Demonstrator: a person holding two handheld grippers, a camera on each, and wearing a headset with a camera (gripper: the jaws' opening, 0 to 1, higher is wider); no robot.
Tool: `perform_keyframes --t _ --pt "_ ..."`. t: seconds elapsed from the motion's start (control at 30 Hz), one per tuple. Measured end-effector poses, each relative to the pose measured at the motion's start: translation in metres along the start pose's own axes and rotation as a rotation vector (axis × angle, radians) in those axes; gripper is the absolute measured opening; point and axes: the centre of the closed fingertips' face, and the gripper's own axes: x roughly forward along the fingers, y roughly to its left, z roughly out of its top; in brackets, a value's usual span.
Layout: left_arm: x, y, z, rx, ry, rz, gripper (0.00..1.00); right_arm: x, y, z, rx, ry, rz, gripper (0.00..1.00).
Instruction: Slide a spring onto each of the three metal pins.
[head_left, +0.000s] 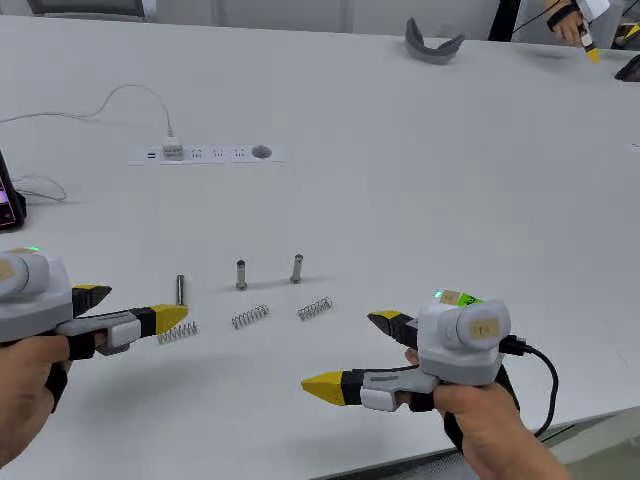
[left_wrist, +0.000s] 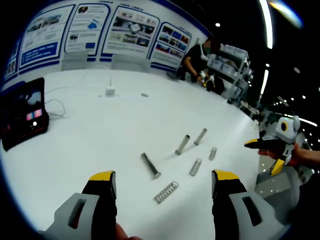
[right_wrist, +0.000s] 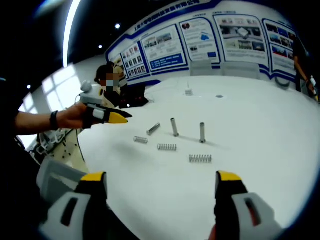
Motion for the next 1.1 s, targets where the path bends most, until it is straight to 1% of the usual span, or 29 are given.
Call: perform_keyframes --t 0.17,0.3,0.47,0.6,0.7,0.8,0.9,1.1 --pt "0.014 0.0 0.001 0.013 0.008 -0.005 0.75 -0.004 -0.003 -0.003 0.015 -0.01 -0.021 0.9" --pt "0.026 0.002 0.0 0.018 0.027 -0.007 0.72 -0.006 -0.002 -0.006 0.021 -0.013 -0.031 0.89" --pt "0.037 0.002 0.002 0.029 0.031 -0.01 0.68 -0.01 -0.003 -0.009 0.035 -0.022 -0.045 0.88" --pt "0.047 0.006 0.003 0.031 0.035 -0.006 0.63 -0.012 -0.003 -0.011 0.04 -0.024 -0.053 0.88" --pt "0.055 0.009 0.001 0.038 0.047 0.001 0.57 -0.013 -0.003 -0.013 0.046 -0.026 -0.056 0.87" --pt "0.062 0.01 -0.001 0.034 0.061 0.006 0.53 -0.015 -0.001 -0.015 0.048 -0.022 -0.06 0.87" --pt "0.068 0.013 -0.004 0.038 0.075 0.018 0.49 -0.017 -0.002 -0.017 0.051 -0.021 -0.063 0.87" --pt "0.077 0.017 -0.01 0.026 0.094 0.033 0.43 -0.018 -0.002 -0.019 0.06 -0.022 -0.066 0.86"
